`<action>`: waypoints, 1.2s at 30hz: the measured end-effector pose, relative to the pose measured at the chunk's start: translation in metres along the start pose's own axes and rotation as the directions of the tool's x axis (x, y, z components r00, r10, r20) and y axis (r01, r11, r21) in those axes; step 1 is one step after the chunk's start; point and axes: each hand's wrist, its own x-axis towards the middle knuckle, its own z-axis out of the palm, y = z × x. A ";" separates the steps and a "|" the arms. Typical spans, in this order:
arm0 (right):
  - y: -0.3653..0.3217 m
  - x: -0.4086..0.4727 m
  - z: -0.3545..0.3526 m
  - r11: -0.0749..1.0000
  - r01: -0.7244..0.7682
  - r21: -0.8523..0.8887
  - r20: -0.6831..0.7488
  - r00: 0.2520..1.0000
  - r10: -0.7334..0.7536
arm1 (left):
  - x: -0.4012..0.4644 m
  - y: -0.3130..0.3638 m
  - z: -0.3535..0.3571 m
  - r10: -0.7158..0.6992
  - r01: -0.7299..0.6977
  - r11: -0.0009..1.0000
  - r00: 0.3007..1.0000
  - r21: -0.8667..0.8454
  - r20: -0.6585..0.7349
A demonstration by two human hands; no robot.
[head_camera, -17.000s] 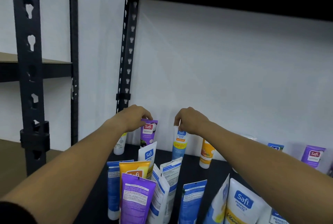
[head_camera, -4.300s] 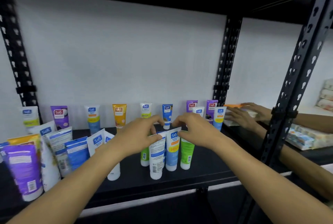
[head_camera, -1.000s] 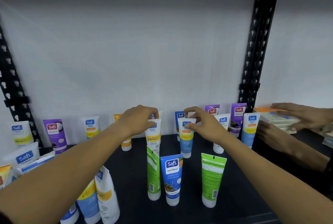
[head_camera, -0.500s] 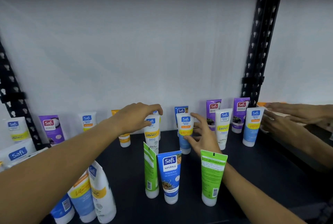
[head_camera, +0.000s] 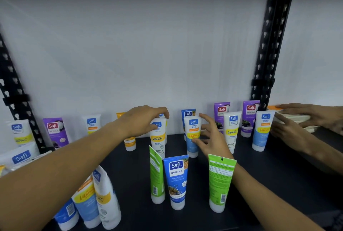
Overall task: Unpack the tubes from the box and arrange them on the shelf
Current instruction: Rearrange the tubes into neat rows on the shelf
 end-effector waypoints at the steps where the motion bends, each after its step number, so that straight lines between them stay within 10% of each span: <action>1: 0.001 0.000 0.000 1.000 -0.001 -0.002 0.001 1.000 0.001 | 0.000 0.000 0.000 0.002 -0.002 1.000 1.000 -0.003 0.002; 16: -0.006 -0.009 -0.010 1.000 -0.006 0.007 0.000 1.000 0.006 | -0.004 -0.001 -0.006 -0.014 0.013 0.997 1.000 -0.076 -0.008; 26: -0.062 -0.013 -0.064 0.952 0.108 -0.286 -0.122 0.981 -0.148 | -0.058 -0.017 -0.049 -0.138 0.117 0.977 0.984 -0.178 -0.112; 36: -0.153 -0.032 -0.050 0.895 0.230 -0.382 0.105 0.973 -0.205 | -0.127 0.004 -0.070 -0.161 0.123 0.958 0.978 -0.260 -0.129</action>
